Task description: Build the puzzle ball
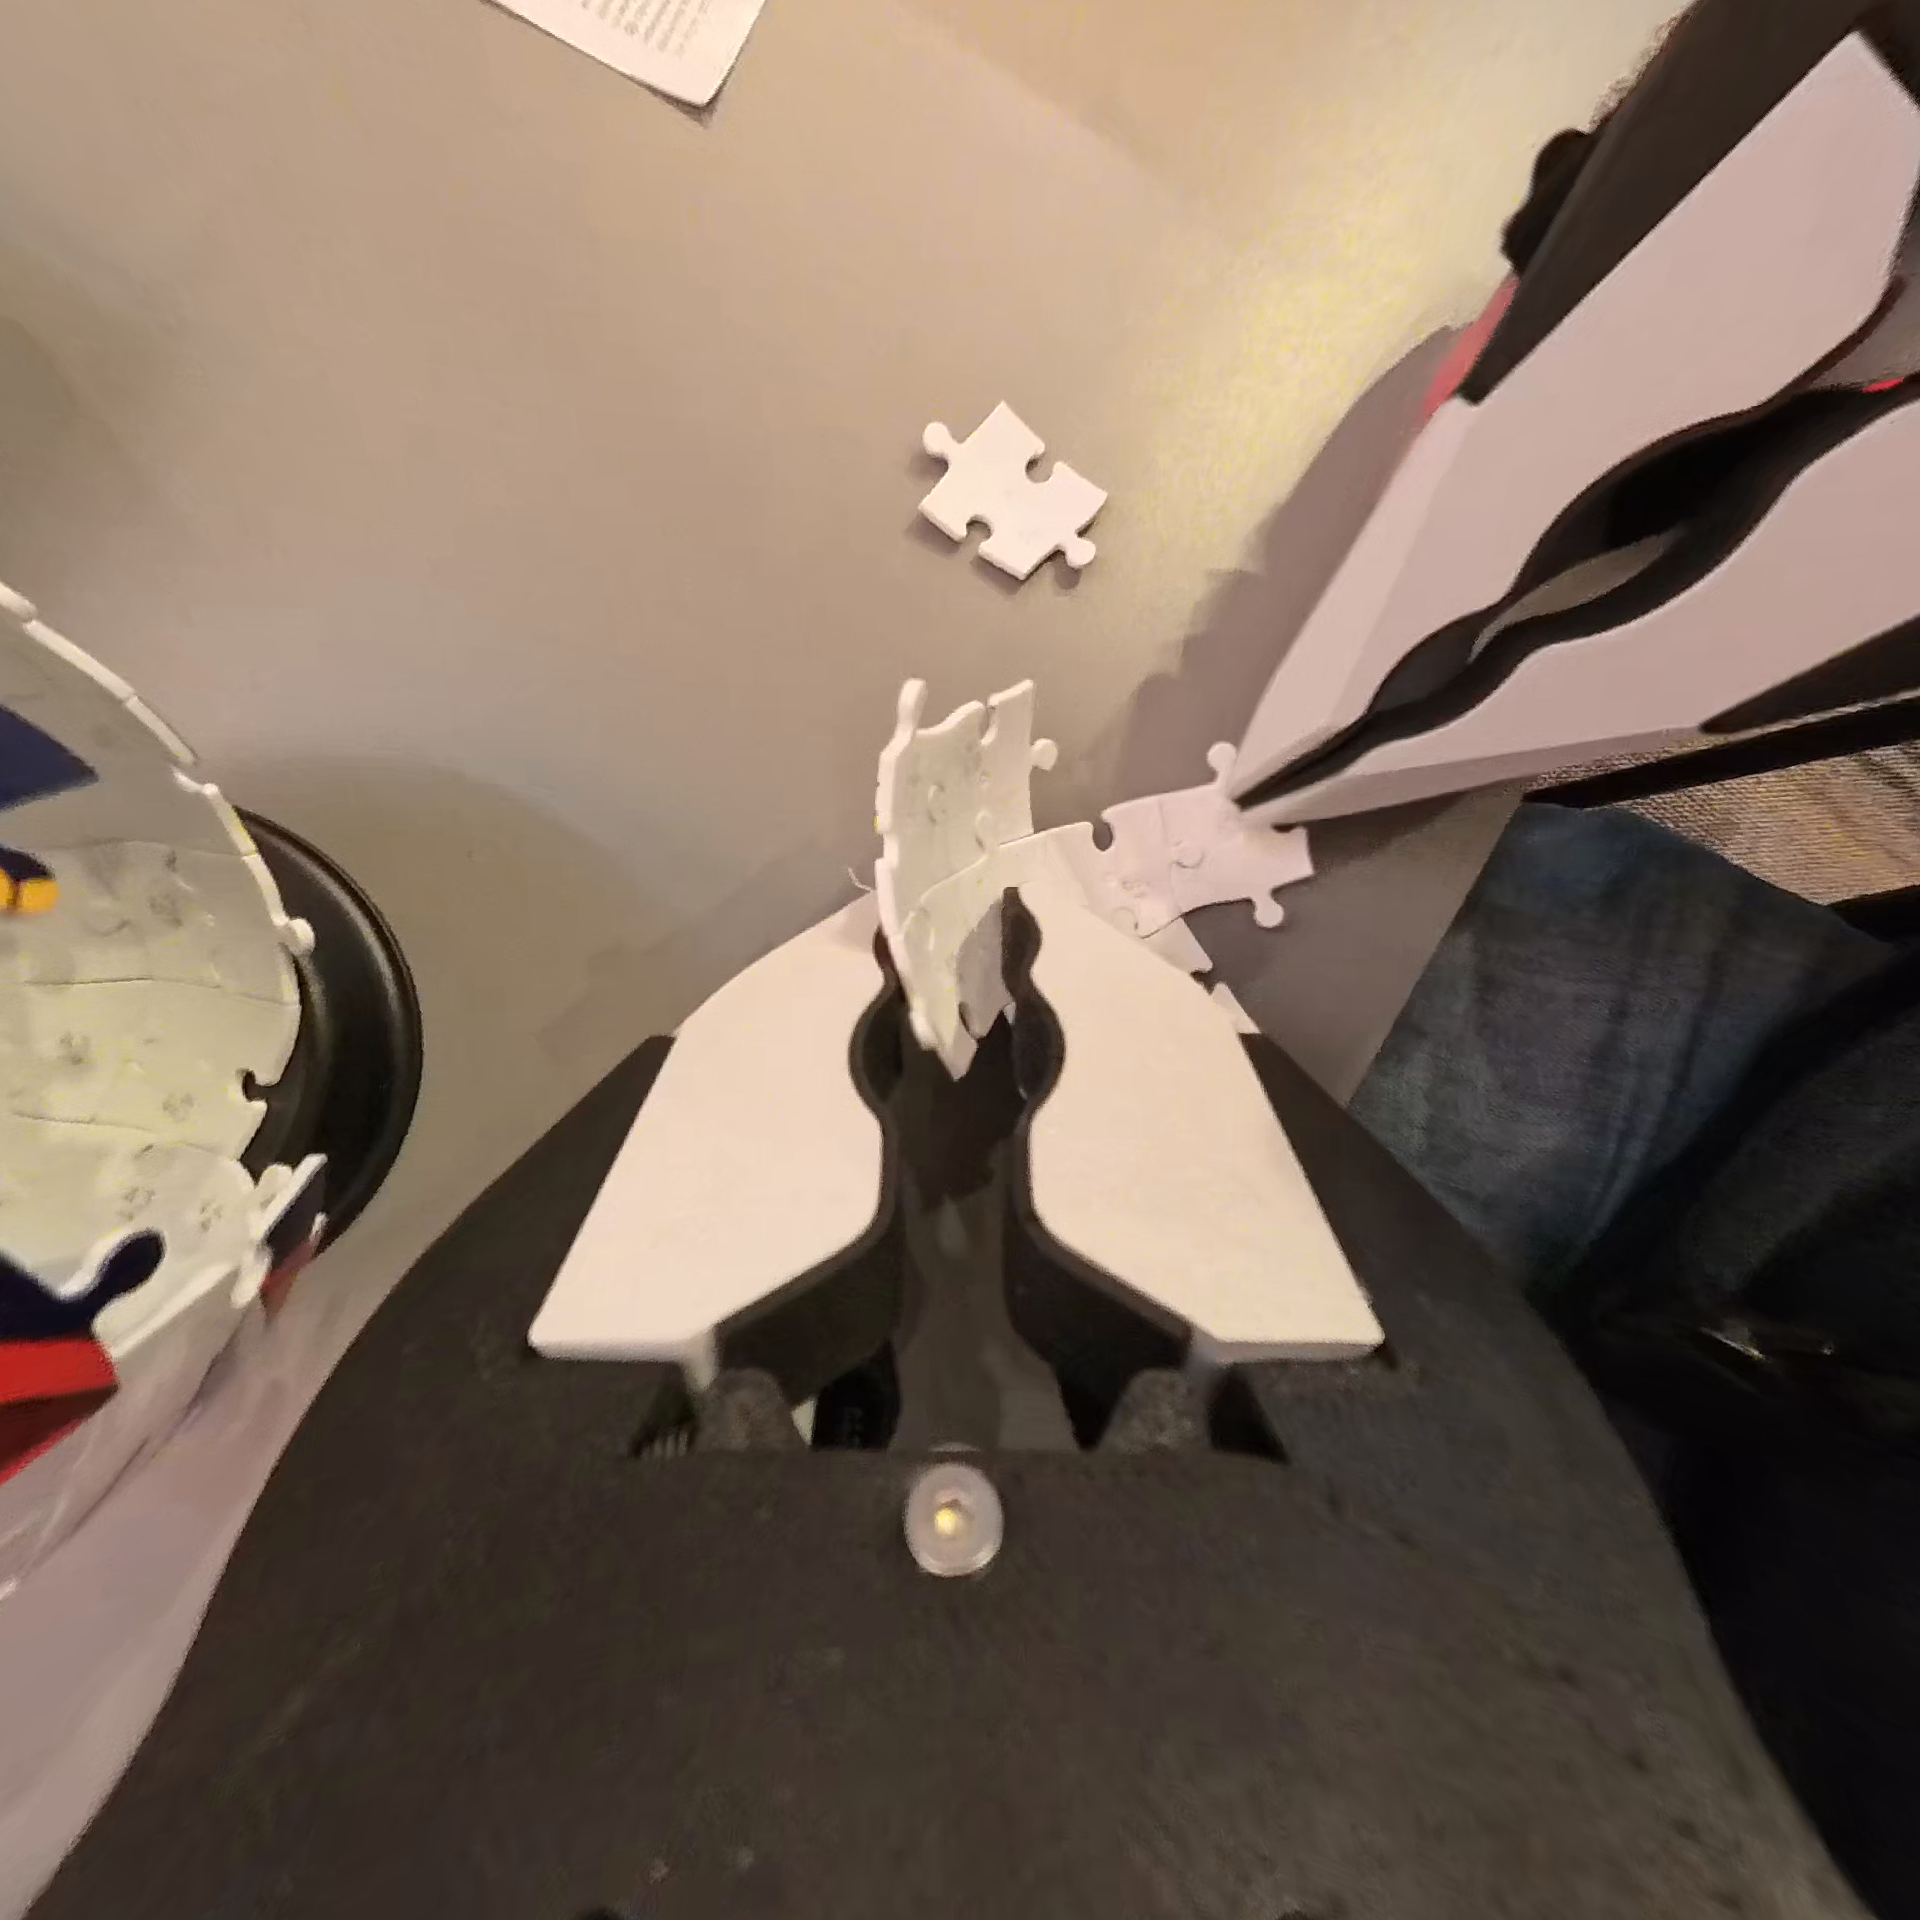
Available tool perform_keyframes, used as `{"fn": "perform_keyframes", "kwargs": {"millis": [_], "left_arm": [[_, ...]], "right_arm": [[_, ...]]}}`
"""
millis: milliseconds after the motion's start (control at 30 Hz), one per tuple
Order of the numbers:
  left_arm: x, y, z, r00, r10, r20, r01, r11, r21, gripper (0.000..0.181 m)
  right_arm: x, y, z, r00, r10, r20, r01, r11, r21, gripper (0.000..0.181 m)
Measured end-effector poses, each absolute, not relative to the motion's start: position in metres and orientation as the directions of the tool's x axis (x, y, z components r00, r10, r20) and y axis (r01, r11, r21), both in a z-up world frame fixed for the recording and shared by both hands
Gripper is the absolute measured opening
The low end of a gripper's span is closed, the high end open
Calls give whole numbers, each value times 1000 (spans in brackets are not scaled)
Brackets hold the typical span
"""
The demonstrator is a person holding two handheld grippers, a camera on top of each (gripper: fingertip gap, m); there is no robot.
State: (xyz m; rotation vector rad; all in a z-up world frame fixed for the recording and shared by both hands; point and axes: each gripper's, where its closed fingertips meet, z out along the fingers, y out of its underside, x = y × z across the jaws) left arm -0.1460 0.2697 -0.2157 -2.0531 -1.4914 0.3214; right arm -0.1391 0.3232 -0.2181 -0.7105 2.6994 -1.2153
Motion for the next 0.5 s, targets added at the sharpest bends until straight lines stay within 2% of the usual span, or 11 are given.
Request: {"fn": "perform_keyframes", "kwargs": {"millis": [500], "left_arm": [[-148,269,-209,368,930,9,764,-297,-573,14]], "right_arm": [[-137,312,-225,-887,-447,117,-392,594,-703,0]]}}
